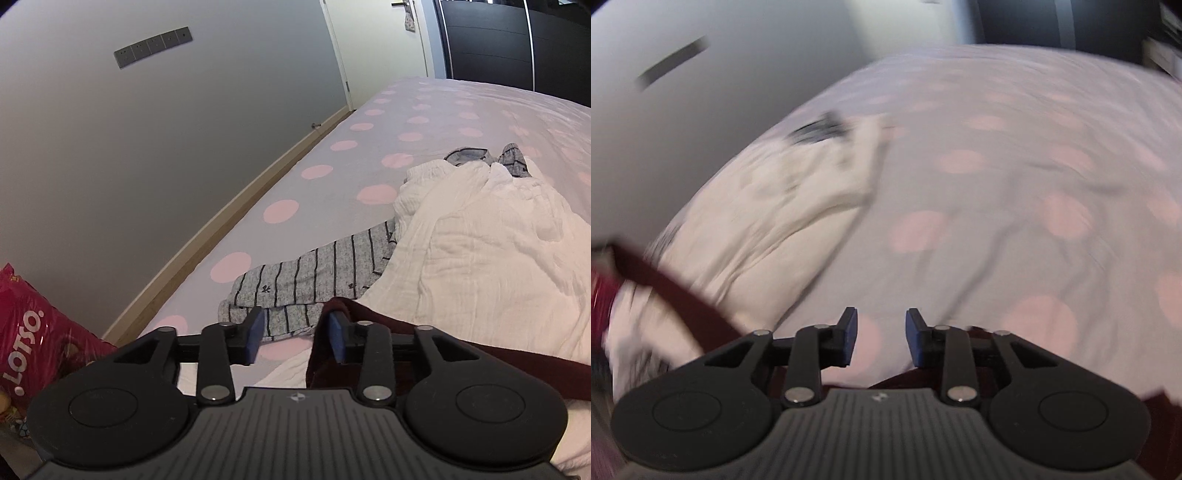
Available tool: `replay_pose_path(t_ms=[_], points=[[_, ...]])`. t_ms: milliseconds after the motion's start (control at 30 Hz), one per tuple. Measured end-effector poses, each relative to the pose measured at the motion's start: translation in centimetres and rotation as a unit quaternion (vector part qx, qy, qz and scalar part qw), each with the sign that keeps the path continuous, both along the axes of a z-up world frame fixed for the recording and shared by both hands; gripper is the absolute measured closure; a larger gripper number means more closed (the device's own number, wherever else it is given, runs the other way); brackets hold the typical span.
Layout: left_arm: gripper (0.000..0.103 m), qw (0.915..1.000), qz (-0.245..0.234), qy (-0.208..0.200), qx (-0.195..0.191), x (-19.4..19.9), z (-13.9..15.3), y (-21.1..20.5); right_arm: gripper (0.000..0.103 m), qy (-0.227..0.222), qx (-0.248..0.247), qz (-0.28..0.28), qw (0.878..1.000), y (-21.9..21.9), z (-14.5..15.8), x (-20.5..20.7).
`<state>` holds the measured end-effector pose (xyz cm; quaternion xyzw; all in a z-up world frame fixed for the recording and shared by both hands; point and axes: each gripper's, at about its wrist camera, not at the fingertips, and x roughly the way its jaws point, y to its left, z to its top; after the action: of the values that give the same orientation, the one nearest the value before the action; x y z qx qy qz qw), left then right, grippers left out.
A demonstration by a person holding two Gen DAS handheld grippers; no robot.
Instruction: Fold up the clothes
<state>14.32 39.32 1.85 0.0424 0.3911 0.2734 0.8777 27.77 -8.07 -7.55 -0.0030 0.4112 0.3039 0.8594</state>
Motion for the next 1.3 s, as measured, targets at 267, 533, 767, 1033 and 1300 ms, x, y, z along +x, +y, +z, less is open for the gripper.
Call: replay_pose_path(t_ms=[267,533,767,1033,1300], points=[[0.05,0.9998,-0.006,-0.016,-0.005,-0.7,1.0,-0.5,0.07,-0.054,-0.061,0.203,0.976,5.5,-1.2,-4.8],[0.047,0.9866,-0.157,-0.031,0.031,-0.1,1.1,-5.5,0.093,-0.122,-0.131,0.245,0.953,8.1,-3.5,-6.1],[0.047,0.9382,-0.34,0.006,0.063,0.8,-1.5,-12.6,0.099,-0.125,-0.087,0.156,0.976,7.0,-2.2,-3.8],[0.047,0.8705,-0.473,0.07,0.115,1.4,-6.0,-20.3,0.099,-0.134,-0.077,0.145,0.977,6.6,-1.8,-3.7],[0.089,0.8571,-0.492,0.12,0.094,3.0,-7.7,-22.7,0.099,-0.136,-0.067,0.137,0.979,6.0,-1.2,-3.4]])
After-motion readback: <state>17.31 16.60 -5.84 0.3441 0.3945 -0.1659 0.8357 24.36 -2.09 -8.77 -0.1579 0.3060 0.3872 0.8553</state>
